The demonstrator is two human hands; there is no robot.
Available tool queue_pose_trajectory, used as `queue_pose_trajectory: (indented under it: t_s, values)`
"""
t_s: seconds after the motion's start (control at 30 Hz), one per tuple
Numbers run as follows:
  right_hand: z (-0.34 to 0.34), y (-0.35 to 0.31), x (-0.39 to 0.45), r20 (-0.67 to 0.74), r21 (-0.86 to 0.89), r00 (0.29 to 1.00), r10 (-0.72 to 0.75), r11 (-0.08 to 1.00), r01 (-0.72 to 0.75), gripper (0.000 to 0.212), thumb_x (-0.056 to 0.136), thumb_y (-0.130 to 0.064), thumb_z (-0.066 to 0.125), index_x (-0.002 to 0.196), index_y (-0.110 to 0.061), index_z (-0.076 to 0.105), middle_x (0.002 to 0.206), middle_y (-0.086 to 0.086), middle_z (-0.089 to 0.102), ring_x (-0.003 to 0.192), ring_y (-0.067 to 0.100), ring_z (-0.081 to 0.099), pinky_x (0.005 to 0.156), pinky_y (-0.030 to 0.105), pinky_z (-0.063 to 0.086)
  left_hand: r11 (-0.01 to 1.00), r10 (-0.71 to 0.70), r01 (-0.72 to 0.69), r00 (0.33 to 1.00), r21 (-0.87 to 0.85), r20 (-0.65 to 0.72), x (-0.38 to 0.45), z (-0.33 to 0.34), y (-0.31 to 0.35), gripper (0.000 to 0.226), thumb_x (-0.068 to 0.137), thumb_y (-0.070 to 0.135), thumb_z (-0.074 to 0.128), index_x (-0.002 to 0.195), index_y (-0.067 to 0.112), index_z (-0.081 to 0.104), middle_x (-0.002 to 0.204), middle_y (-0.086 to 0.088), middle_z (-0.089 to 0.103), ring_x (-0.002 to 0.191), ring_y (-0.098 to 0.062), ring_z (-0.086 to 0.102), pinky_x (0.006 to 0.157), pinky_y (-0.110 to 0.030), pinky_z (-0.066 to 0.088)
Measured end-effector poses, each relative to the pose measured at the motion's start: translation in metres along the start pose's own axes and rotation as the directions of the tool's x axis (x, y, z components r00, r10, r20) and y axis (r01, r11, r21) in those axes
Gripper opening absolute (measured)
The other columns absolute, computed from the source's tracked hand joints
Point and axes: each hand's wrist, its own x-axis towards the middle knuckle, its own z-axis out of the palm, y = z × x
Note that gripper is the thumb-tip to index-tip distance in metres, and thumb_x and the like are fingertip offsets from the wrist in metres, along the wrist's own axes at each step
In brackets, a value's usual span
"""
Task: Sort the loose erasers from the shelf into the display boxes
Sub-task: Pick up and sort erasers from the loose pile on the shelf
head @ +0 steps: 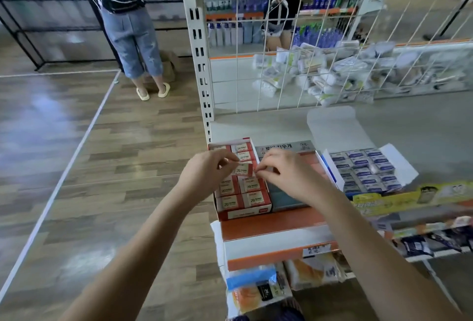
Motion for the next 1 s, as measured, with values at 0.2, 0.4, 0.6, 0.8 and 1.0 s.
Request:
queue_pose_trajectory:
  t_s: [0.2,0.4,0.6,0.8,1.0]
  values:
    - [-0.005,0.011,-0.008,-0.103,0.015,0.994,0.030,0.999,-0.029,0.020,0.093,-0.024,0.055,0.105,-0.015,0.068,0.104,-0.005,0.059,0.074,0.003,0.052,0.071,0.009,0.042,0.996,0.039,-0.042,0.998,0.076,0.039,0.006,0.014,0.006,0.017,0.089,0.035,0.058,0.098,0.025,0.068,0.097,0.008,0.065,0.084,-0.006,0.056,0.073,-0.026,0.050]
    - [-0.004,0.024,-0.016,-0.104,0.033,0.994,0.045,0.999,-0.042,0.018,0.093,-0.023,0.055,0.104,-0.015,0.068,0.103,-0.007,0.059,0.075,-0.005,0.049,0.076,0.014,0.044,0.980,0.028,-0.050,0.993,0.191,0.117,0.012,0.013,0.008,0.020,0.090,0.038,0.055,0.102,0.027,0.066,0.104,0.006,0.064,0.096,-0.013,0.055,0.078,-0.031,0.050]
    - [-0.043,0.050,-0.026,-0.217,-0.038,0.973,0.078,0.995,-0.088,0.023,0.092,-0.021,0.056,0.112,-0.013,0.065,0.107,-0.001,0.061,0.099,0.011,0.054,0.088,0.024,0.044,0.952,0.197,-0.202,0.979,0.231,0.043,0.045,0.015,0.058,0.026,0.093,0.038,0.050,0.113,0.027,0.062,0.110,0.004,0.061,0.105,-0.018,0.050,0.083,-0.032,0.045]
    - [-0.106,0.124,-0.075,-0.235,-0.157,0.946,0.222,0.952,-0.262,0.033,0.093,-0.027,0.054,0.125,-0.017,0.055,0.126,0.001,0.053,0.122,0.017,0.042,0.093,0.021,0.030,0.878,0.375,-0.399,0.917,0.265,0.136,0.094,0.077,0.164,0.036,0.092,0.041,0.049,0.124,0.026,0.054,0.125,-0.002,0.053,0.117,-0.025,0.045,0.099,-0.037,0.037]
    - [-0.168,0.250,-0.154,-0.264,-0.168,0.871,0.414,0.870,-0.464,0.039,0.091,-0.026,0.058,0.127,-0.014,0.054,0.129,0.008,0.053,0.124,0.025,0.044,0.104,0.033,0.033,0.793,0.449,-0.535,0.836,0.290,0.314,0.122,0.170,0.303,0.046,0.093,0.045,0.045,0.133,0.022,0.044,0.132,-0.007,0.046,0.124,-0.028,0.038,0.099,-0.039,0.035]
